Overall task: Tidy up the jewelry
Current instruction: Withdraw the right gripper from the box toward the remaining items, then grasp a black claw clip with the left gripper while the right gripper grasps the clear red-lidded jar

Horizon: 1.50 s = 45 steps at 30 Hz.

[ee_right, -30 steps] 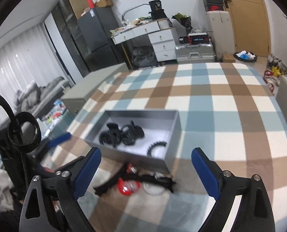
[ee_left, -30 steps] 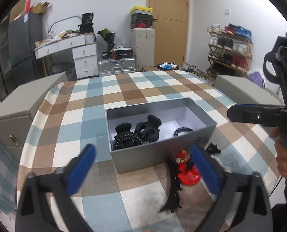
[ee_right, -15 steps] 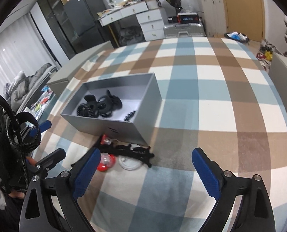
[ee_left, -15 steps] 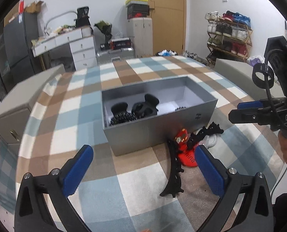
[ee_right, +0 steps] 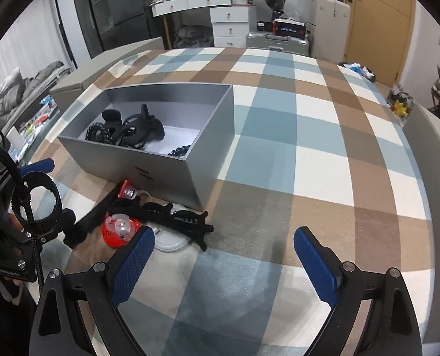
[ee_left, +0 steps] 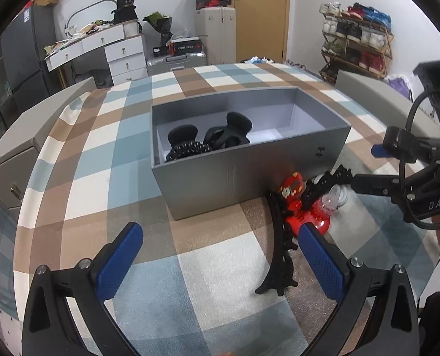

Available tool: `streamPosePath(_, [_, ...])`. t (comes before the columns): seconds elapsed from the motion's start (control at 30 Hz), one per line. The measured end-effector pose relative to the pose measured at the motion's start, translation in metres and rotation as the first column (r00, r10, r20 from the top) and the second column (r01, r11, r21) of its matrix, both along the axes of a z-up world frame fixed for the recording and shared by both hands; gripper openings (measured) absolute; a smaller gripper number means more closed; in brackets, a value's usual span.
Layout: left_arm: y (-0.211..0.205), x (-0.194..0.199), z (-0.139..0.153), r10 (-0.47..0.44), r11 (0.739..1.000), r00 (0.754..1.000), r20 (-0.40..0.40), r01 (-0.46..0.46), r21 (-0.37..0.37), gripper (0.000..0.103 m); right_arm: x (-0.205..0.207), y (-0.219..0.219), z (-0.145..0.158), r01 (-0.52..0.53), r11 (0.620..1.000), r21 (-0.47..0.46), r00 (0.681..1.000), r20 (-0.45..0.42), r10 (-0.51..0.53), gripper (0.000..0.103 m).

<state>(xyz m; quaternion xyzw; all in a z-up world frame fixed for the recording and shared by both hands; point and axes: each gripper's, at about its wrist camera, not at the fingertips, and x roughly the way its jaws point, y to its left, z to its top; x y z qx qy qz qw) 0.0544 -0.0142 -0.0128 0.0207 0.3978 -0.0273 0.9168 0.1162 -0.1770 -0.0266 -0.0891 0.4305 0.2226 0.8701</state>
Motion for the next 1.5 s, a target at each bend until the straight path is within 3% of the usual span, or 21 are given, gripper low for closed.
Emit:
streamPosePath(0.4, [-0.013, -0.002, -0.008, -0.066, 0.998, 0.996, -0.059, 0.066, -0.003, 0.102, 0.001, 0.007, -0.008, 0.012, 0.998, -0.058, 1.000, 0.004, -0.012, 0.094])
streamPosePath(0.53, [-0.018, -0.003, -0.009, -0.091, 0.996, 0.994, -0.063, 0.092, 0.003, 0.099, 0.007, -0.004, -0.010, 0.059, 0.995, -0.080, 0.998, -0.002, -0.060, 0.094])
streamPosePath(0.73, [-0.023, -0.003, -0.012, -0.142, 0.990, 0.986, -0.089, 0.140, -0.019, 0.062, 0.011, -0.016, -0.006, 0.090, 0.995, -0.050, 0.996, -0.012, -0.091, 0.094])
streamPosePath(0.83, [-0.025, -0.006, -0.010, -0.162, 0.987, 0.984, -0.070, 0.161, -0.025, 0.031, 0.008, -0.011, -0.003, 0.066, 0.997, -0.035, 0.998, -0.005, -0.066, 0.094])
streamPosePath(0.87, [-0.025, -0.007, -0.009, -0.170, 0.985, 0.983, -0.068, 0.169, -0.029, 0.017, 0.007, -0.009, -0.003, 0.050, 0.998, -0.024, 0.999, -0.006, -0.051, 0.094])
streamPosePath(1.13, [-0.026, -0.015, 0.006, -0.188, 0.982, 0.982, 0.000, 0.187, -0.032, 0.014, -0.007, 0.007, 0.004, -0.089, 0.995, 0.045, 0.996, -0.010, 0.089, 0.093])
streamPosePath(1.3, [-0.023, -0.014, 0.003, -0.187, 0.982, 0.982, -0.008, 0.187, -0.034, 0.014, -0.014, 0.015, 0.007, -0.164, 0.980, 0.115, 0.985, -0.040, 0.169, 0.070])
streamPosePath(1.43, [-0.024, -0.012, 0.002, -0.191, 0.981, 0.981, -0.018, 0.190, -0.034, 0.014, -0.021, 0.024, 0.005, -0.226, 0.962, 0.154, 0.970, -0.058, 0.237, 0.061])
streamPosePath(1.5, [-0.022, -0.009, 0.000, -0.185, 0.982, 0.982, -0.029, 0.184, -0.035, 0.014, -0.023, 0.030, 0.002, -0.242, 0.959, 0.150, 0.965, -0.062, 0.254, 0.049])
